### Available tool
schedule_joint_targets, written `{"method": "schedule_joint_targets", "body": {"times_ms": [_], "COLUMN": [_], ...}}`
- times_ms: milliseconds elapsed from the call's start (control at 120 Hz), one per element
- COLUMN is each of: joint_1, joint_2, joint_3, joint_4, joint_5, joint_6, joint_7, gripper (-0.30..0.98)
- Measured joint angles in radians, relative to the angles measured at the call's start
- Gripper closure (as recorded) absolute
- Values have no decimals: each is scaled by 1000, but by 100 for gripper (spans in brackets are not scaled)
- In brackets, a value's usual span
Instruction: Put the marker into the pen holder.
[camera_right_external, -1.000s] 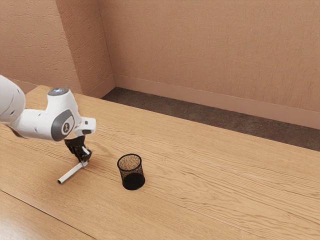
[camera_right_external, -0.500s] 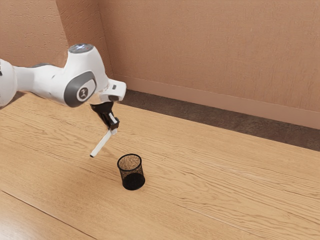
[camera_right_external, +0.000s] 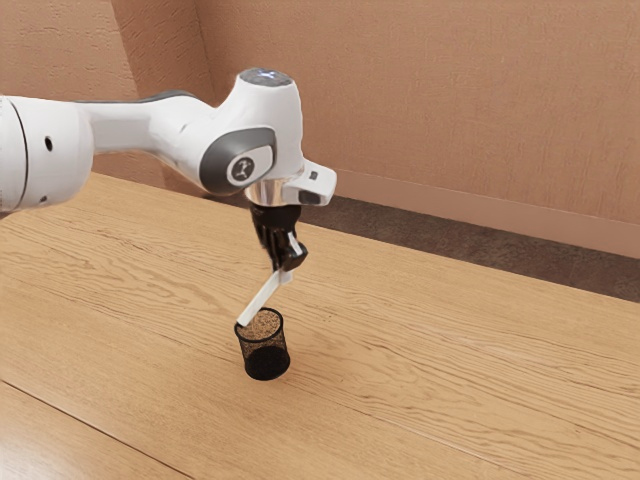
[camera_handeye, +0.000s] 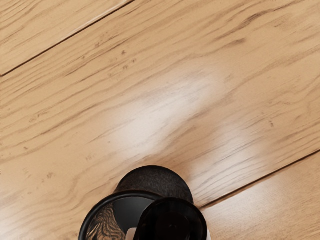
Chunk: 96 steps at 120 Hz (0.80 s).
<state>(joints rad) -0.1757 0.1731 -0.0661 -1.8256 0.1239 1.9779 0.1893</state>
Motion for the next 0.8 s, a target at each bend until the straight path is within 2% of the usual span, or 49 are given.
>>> {"method": "schedule_joint_targets", "body": {"times_ms": [400, 800], "joint_1": [8, 69], "joint_2": [118, 98], "joint_3": [1, 3], "joint_4": [101, -21], "joint_5": [9, 7], "joint_6": [-19, 76], "joint_7": [-62, -95], "gripper": [73, 69]}}
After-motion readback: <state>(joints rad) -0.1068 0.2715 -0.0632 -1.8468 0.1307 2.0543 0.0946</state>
